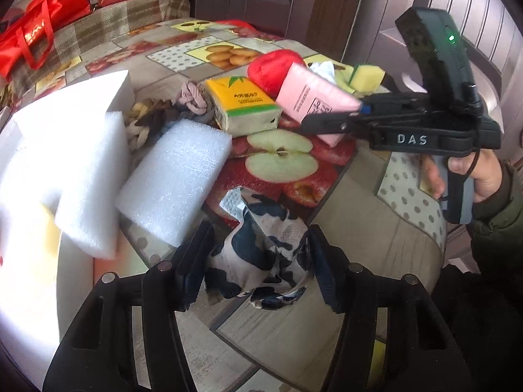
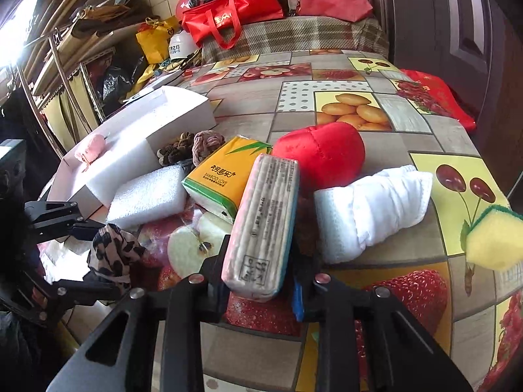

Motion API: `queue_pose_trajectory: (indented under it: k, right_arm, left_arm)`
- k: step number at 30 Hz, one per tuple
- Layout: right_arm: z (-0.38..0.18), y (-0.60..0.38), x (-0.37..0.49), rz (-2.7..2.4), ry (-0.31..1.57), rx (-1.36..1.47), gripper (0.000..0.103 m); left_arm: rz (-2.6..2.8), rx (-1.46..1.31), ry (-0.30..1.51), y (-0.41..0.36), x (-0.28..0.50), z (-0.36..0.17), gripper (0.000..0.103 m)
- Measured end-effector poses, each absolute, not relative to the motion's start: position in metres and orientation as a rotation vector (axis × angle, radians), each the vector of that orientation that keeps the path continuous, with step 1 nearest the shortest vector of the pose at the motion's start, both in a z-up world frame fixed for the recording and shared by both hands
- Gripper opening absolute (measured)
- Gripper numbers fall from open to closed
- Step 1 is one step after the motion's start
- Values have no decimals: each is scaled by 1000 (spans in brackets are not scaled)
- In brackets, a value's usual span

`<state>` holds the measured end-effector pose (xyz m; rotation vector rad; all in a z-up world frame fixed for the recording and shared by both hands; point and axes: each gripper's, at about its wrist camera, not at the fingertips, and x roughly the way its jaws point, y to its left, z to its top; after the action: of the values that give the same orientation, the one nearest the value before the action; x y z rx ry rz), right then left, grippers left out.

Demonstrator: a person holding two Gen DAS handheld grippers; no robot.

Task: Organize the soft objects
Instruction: 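Grasp the cow-print cloth with the left gripper while the right grasps the tissue pack, then carry the cloth and tissue pack into the white box and open both grippers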

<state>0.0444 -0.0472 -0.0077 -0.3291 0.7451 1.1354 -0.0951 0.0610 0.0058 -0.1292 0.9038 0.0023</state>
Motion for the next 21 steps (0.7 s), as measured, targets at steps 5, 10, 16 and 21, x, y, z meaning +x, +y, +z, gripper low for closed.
queue_pose_trajectory:
  k: [5, 10, 16, 21]
  right_arm:
    - [4, -57, 40, 1140, 683, -268, 29]
    - [34, -66, 21, 1170, 491, -127, 29]
    - [36, -50, -5, 1181, 358, -104, 29]
    - [40, -38, -15, 1178, 334, -109, 29]
  left_arm:
    - [0, -67, 863, 52, -100, 10, 35]
    - [46, -29, 655, 49, -131, 32, 35]
    - [188, -64, 460, 67, -168, 48, 35]
    - [288, -122, 397, 90, -184, 50, 35]
